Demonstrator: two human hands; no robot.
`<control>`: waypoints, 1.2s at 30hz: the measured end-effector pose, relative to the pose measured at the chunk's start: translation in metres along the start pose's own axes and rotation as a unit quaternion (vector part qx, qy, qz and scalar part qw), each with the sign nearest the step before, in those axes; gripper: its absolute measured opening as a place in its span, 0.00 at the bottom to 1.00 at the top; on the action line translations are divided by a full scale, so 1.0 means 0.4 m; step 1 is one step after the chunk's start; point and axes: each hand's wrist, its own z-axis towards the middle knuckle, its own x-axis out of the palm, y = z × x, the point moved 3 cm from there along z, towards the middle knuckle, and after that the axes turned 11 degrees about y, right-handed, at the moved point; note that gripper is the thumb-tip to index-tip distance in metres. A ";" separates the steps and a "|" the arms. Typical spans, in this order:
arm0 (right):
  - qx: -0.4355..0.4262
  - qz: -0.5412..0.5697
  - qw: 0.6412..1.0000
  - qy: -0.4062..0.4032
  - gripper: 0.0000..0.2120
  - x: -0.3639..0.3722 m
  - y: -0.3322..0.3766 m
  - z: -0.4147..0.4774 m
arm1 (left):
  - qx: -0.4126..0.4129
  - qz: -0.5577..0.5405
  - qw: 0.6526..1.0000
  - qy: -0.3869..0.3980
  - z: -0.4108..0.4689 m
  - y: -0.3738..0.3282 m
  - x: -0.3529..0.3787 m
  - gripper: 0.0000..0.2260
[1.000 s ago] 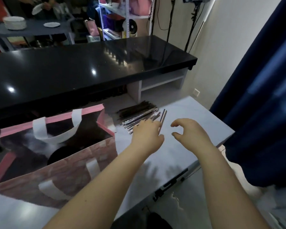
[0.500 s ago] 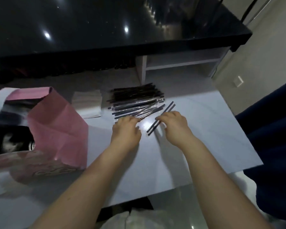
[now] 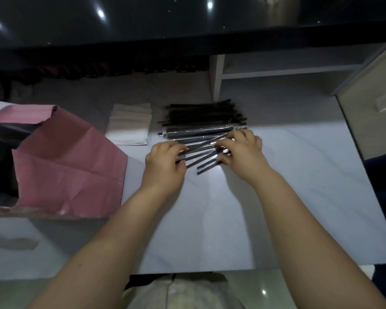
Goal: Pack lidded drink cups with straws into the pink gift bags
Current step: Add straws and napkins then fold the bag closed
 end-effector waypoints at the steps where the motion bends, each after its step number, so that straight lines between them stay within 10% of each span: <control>1: -0.006 0.005 1.000 0.010 0.19 -0.003 -0.004 -0.006 | 0.002 -0.002 1.000 -0.003 0.000 -0.001 0.000 0.16; 24: -0.038 -0.125 0.991 -0.023 0.02 0.018 0.057 -0.019 | -0.001 0.039 0.999 -0.017 -0.040 -0.021 -0.042 0.16; 36: -0.040 -0.142 0.985 -0.089 0.08 -0.241 0.102 -0.077 | 0.107 0.134 0.982 -0.086 0.029 -0.234 -0.252 0.17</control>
